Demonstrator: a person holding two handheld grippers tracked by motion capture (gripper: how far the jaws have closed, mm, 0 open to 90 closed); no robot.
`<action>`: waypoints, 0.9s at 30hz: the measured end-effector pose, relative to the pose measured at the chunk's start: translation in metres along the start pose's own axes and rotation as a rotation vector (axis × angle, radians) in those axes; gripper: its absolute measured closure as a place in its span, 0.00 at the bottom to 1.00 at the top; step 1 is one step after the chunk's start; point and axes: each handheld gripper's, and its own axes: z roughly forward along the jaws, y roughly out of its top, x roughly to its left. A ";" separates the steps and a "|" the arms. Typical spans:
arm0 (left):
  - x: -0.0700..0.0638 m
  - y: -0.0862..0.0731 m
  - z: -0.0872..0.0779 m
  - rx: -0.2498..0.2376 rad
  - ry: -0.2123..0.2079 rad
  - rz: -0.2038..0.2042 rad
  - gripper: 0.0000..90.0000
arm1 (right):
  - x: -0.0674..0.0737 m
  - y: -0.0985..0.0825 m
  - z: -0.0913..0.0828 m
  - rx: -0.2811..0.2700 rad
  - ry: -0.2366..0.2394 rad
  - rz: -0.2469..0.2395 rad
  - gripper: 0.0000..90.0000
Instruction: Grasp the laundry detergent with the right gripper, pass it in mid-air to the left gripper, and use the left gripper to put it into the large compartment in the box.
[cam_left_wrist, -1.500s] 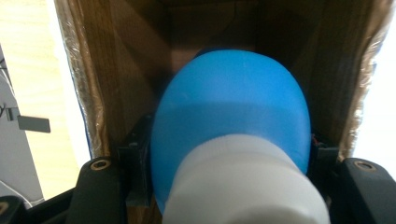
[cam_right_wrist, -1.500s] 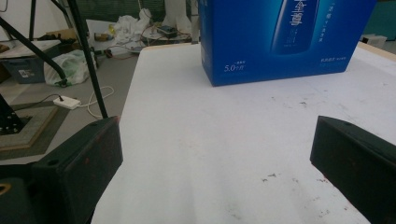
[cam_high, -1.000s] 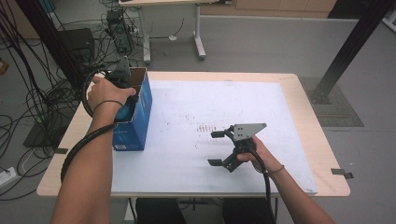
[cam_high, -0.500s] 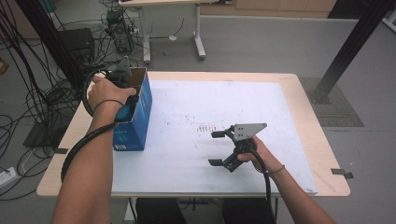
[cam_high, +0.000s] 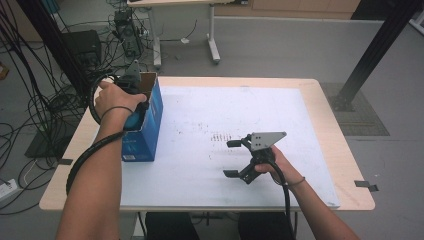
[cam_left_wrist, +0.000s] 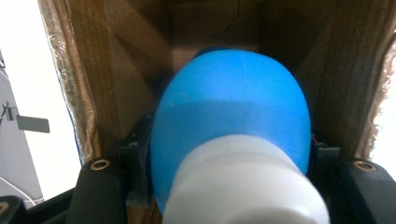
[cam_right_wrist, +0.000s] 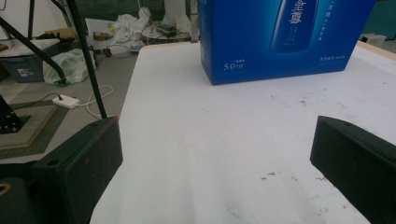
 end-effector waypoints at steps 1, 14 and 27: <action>0.001 0.000 0.000 0.002 0.000 0.002 0.41 | 0.000 0.000 0.000 0.001 -0.001 0.000 0.03; 0.001 0.001 0.000 0.006 -0.002 -0.001 0.41 | 0.000 0.000 0.000 -0.001 -0.003 -0.001 0.02; 0.003 0.000 0.000 0.007 -0.007 -0.006 0.41 | 0.001 0.001 -0.001 -0.002 -0.006 -0.005 0.03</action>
